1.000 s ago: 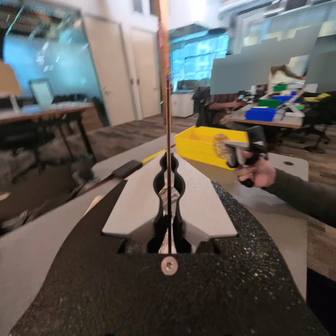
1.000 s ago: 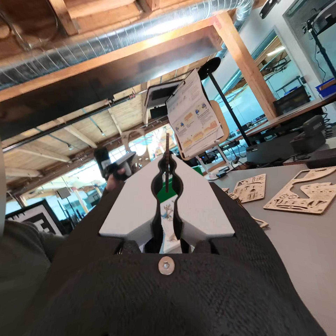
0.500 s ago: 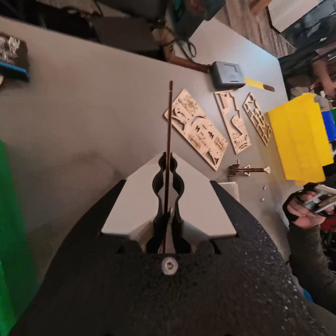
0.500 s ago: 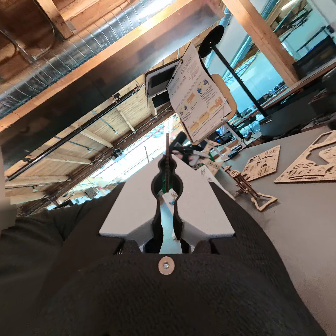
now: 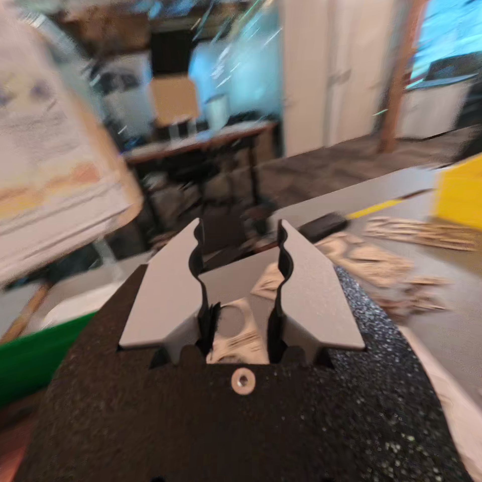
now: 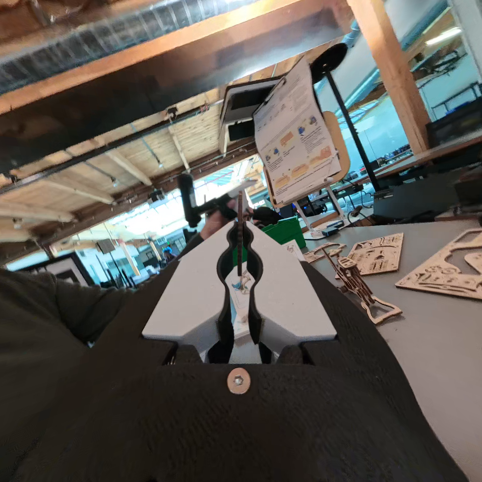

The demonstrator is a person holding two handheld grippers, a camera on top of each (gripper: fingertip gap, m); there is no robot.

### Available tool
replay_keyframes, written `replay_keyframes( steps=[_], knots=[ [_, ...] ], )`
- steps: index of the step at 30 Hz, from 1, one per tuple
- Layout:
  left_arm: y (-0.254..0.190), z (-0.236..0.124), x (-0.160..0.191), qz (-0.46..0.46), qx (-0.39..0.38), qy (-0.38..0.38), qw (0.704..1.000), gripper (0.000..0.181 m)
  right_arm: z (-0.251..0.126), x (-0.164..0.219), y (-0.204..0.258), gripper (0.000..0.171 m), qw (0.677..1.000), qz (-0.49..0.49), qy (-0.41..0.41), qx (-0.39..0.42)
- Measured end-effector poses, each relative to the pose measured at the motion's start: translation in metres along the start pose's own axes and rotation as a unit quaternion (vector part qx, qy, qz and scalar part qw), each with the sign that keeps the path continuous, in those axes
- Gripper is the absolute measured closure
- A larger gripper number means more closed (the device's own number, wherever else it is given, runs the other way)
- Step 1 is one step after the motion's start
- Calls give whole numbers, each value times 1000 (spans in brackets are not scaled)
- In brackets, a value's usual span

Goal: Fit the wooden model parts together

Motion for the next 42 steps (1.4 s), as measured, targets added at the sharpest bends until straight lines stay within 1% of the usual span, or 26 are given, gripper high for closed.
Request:
replay_keyframes(
  steps=[1, 2, 3, 4, 5, 6, 8, 9, 11, 14, 15, 17, 18, 22, 23, 25, 26, 29, 31, 33, 36, 38, 40, 42],
  knots=[
    [-33, -13, -8, 16, 70, -31, 997, 135, 3, 2, 3, 171, 1000, -21, 15, -5],
    [-70, -23, -9, 27, 155, -44, 986, 146, 6, 4, 7, 171, 999, -40, 31, -15],
    [-105, -31, -6, 28, 243, -39, 969, 151, 8, 6, 9, 171, 997, -54, 45, -21],
    [-137, -36, 1, 23, 310, -19, 950, 148, 10, 9, 11, 171, 995, -68, 63, -20],
    [-163, -38, 11, 34, 346, 11, 938, 144, 13, 12, 12, 170, 993, -86, 81, -19],
    [-181, -38, 21, 54, 352, 38, 934, 140, 15, 15, 14, 171, 990, -101, 94, -21],
    [-205, -35, 40, 84, 363, 55, 926, 142, 19, 20, 19, 171, 987, -105, 113, -47],
    [-211, -33, 46, 79, 369, 60, 924, 144, 21, 22, 21, 171, 986, -104, 115, -61],
    [-219, -26, 56, 28, 405, 59, 912, 145, 22, 23, 24, 171, 985, -104, 116, -80],
    [-227, -24, 63, -82, 495, 37, 864, 164, 21, 21, 26, 171, 984, -101, 111, -92],
    [-226, -24, 62, -95, 505, 27, 857, 168, 21, 21, 26, 171, 984, -100, 111, -94],
    [-224, -26, 60, -89, 511, 6, 855, 172, 22, 22, 26, 171, 984, -98, 115, -97],
    [-224, -27, 59, -80, 510, 1, 857, 179, 22, 23, 26, 171, 983, -98, 119, -97],
    [-224, -28, 61, -51, 502, 9, 863, 181, 23, 24, 25, 170, 983, -98, 129, -92],
    [-223, -28, 61, -34, 494, 9, 869, 181, 24, 25, 25, 168, 982, -107, 136, -80],
    [-222, -30, 61, 23, 465, 11, 885, 181, 23, 26, 25, 154, 972, -156, 171, -46],
    [-221, -31, 61, 59, 451, 9, 891, 181, 22, 25, 25, 153, 964, -187, 187, -32],
    [-220, -37, 63, 137, 429, 6, 893, 181, 21, 28, 29, 161, 939, -259, 227, -12],
    [-219, -38, 64, 165, 433, 10, 886, 181, 21, 32, 29, 164, 929, -276, 247, -13],
    [-217, -37, 66, 182, 443, 21, 878, 181, 22, 36, 29, 164, 918, -291, 268, -14],
    [-214, -38, 67, 199, 453, 32, 868, 181, 22, 39, 31, 164, 906, -320, 276, -13],
    [-215, -38, 68, 205, 460, 34, 863, 181, 21, 39, 33, 168, 900, -333, 278, -19],
    [-214, -37, 68, 200, 459, 32, 865, 181, 21, 38, 33, 170, 900, -326, 289, -26],
    [-214, -35, 68, 178, 448, 26, 876, 179, 21, 37, 32, 171, 905, -315, 284, -27]
  ],
)
Point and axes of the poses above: each gripper's, where its closed fingertips meet, z out along the fingers, x out of its underside, y = z × x across the jaws, the point moved 9 cm from there along -z, back along the fingers, and after that the axes turned 8 degrees about y, right-handed, at the moved point
